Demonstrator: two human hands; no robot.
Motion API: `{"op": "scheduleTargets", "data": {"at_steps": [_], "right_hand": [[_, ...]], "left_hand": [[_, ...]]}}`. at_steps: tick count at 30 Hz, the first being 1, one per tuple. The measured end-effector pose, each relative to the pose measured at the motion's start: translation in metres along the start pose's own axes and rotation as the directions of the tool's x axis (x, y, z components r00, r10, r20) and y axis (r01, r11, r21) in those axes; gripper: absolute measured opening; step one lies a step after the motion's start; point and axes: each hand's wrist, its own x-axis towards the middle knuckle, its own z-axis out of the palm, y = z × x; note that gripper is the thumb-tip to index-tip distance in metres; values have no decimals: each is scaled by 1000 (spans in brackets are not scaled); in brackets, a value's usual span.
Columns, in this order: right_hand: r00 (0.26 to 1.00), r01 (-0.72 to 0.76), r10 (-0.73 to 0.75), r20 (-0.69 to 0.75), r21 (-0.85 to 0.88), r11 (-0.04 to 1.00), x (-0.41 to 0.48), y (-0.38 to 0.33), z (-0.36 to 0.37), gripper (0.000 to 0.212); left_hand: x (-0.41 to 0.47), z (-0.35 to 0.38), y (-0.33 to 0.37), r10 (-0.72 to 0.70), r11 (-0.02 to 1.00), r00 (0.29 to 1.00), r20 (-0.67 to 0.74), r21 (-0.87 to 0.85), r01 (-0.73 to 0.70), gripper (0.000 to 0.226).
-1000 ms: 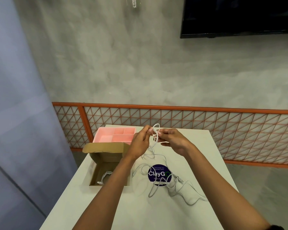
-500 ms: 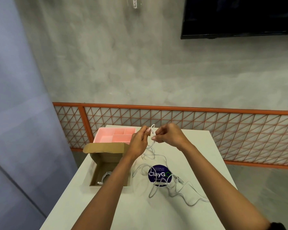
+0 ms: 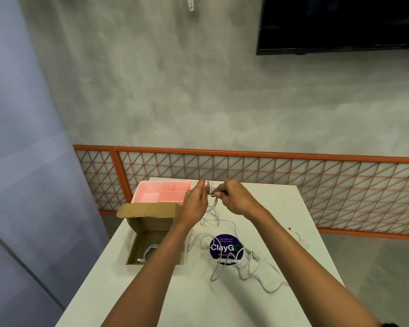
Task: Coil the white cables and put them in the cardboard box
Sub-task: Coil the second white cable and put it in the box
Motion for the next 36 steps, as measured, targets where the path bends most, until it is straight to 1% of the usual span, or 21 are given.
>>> {"op": "scheduleTargets", "data": {"at_steps": [3, 6, 9, 11, 13, 15, 17, 18, 22, 25, 29, 31, 32, 35, 36], "right_hand": [[997, -24, 9, 82, 184, 983, -2, 3, -2, 29], [991, -55, 8, 133, 356, 933, -4, 9, -7, 27], [987, -60, -8, 160, 420, 906, -5, 12, -15, 26], [987, -84, 12, 157, 460, 884, -3, 13, -20, 27], [991, -116, 62, 116, 549, 828, 1, 16, -25, 27], [991, -137, 108, 85, 669, 730, 7, 21, -29, 24], [987, -150, 143, 75, 749, 645, 10, 24, -30, 25], [985, -155, 155, 74, 768, 621, 10, 25, -31, 27], [974, -195, 211, 84, 784, 589, 8, 25, -31, 28], [967, -221, 228, 112, 815, 536, 10, 29, -30, 26], [975, -208, 175, 138, 850, 484, 9, 33, -32, 18], [984, -177, 117, 136, 844, 506, 8, 36, -36, 15], [988, -155, 90, 126, 824, 546, 6, 37, -39, 12], [998, -58, 28, 54, 699, 713, 1, 40, -45, 5], [999, -25, -2, 40, 661, 750, -1, 40, -46, 4]], "left_hand": [[1, -1, -3, 2, 1000, 1000, -11, -26, -2, 30], [2, -4, -6, 15, 999, 1000, -18, -33, -15, 28], [1, -5, -8, 49, 998, 999, -8, -27, -50, 25], [1, -5, -7, 84, 996, 996, 0, -25, -84, 22], [2, -4, -4, 103, 994, 995, -9, -26, -103, 24], [4, -6, -1, 99, 994, 995, -16, -49, -99, 27], [5, -8, 0, 86, 992, 996, -3, -94, -86, 27], [5, -8, 1, 82, 988, 997, 8, -130, -80, 26], [2, -7, 1, 72, 974, 993, 91, -219, -50, 16], [0, -8, 3, 68, 962, 989, 130, -270, -31, 16], [2, -11, 4, 99, 968, 994, 47, -238, -85, 15], [2, -12, 3, 100, 967, 995, 16, -237, -93, 16], [2, -13, 2, 99, 967, 995, 5, -237, -95, 16], [1, -14, 1, 75, 968, 997, -6, -241, -74, 17], [1, -15, 2, 65, 968, 998, -4, -243, -63, 17]]}}
